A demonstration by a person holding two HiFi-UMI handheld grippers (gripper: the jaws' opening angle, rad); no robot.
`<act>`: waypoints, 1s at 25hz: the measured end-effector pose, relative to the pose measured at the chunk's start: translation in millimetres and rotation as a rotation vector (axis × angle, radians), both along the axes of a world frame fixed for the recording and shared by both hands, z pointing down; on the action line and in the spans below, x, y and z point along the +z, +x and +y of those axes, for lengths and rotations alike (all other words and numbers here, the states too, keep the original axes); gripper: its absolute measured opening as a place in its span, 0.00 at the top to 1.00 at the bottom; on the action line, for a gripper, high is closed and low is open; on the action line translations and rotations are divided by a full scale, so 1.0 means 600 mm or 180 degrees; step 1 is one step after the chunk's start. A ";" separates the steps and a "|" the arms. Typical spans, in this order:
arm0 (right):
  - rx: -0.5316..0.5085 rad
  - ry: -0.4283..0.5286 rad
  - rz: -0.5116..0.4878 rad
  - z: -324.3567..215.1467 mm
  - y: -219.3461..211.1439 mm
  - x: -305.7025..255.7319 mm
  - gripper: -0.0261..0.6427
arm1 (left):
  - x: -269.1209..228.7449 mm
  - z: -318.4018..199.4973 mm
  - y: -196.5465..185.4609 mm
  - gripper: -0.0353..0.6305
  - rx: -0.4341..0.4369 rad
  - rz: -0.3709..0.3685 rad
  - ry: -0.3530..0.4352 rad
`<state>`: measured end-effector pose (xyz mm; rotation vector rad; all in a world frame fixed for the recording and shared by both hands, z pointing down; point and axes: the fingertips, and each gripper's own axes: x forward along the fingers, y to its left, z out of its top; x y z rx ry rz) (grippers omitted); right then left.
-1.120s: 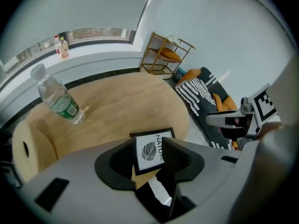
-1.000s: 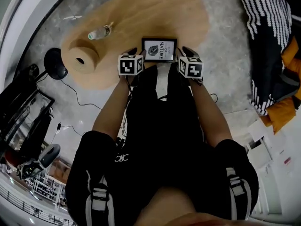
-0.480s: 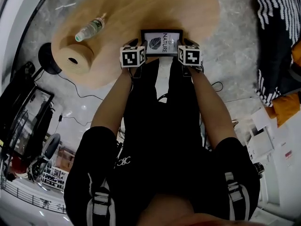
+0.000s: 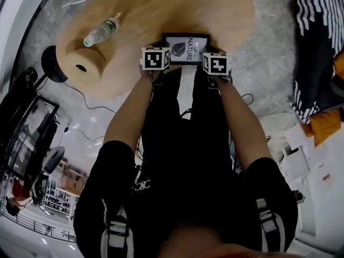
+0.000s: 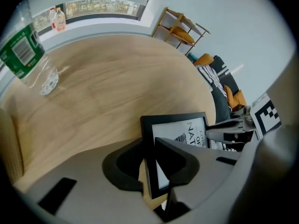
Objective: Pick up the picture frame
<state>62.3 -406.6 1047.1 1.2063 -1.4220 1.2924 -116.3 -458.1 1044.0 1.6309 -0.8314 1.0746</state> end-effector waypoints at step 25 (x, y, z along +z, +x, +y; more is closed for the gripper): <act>-0.0295 0.2356 -0.0133 -0.140 0.065 -0.694 0.84 | -0.713 -0.068 0.053 0.83 -0.0241 0.0354 0.2330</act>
